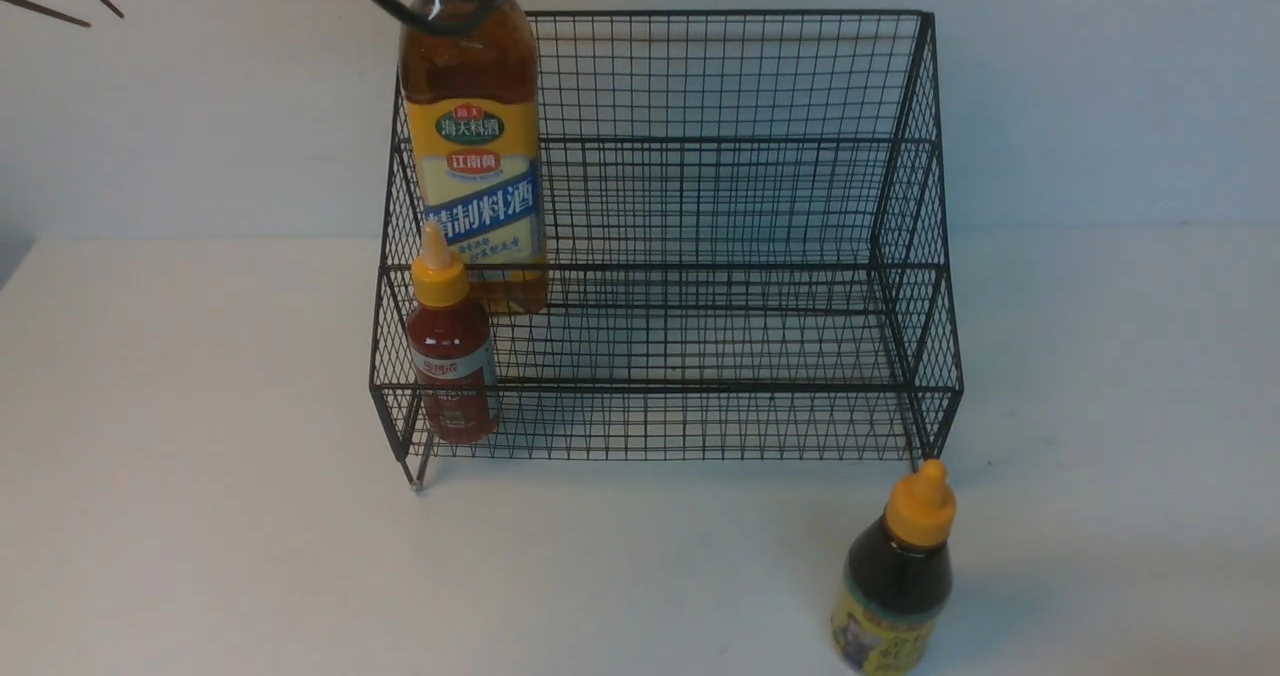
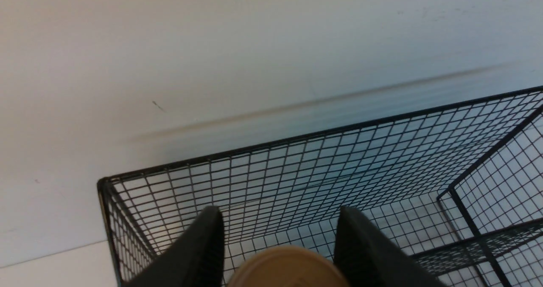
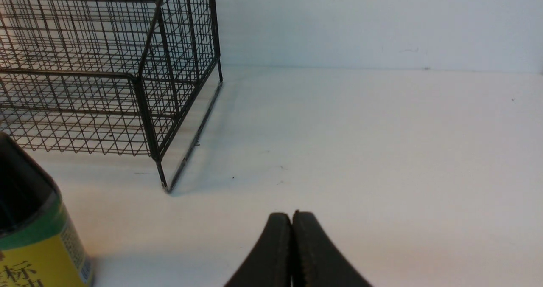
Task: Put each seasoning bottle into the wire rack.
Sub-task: Use the left arm to put the condiment bottle back on the shelf, then use the right arm to grab the condiment bottle closest to it
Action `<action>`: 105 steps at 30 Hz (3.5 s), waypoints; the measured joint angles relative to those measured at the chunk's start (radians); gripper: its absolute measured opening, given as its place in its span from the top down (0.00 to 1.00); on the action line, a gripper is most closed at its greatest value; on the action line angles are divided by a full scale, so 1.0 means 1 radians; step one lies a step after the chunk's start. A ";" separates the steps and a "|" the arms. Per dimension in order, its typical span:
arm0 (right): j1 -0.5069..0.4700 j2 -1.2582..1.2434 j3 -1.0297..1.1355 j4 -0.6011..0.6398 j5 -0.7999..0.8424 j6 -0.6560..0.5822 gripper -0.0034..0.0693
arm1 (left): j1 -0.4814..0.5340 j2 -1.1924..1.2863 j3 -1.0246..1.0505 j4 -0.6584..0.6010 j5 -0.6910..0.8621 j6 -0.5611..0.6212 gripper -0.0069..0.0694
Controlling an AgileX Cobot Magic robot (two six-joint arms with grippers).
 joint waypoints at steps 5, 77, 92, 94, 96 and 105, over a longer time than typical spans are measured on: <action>0.000 0.000 0.000 0.000 0.000 0.000 0.96 | 0.013 0.008 0.000 -0.001 0.014 0.018 0.51; 0.000 0.000 0.000 0.000 0.000 0.000 0.96 | 0.014 -0.232 -0.023 0.140 0.389 0.016 0.23; 0.000 0.000 0.000 0.000 0.000 0.000 0.96 | 0.014 -0.580 0.201 0.233 0.440 0.011 0.91; 0.000 0.000 0.000 0.000 0.000 0.000 0.96 | 0.014 -0.632 0.286 0.233 0.442 0.007 0.92; 0.000 0.000 0.000 0.000 0.000 0.000 0.96 | 0.014 -0.684 0.366 0.233 0.442 0.000 0.92; 0.000 0.000 0.001 0.046 -0.021 0.023 0.96 | 0.015 -1.035 0.929 0.235 0.337 -0.125 0.92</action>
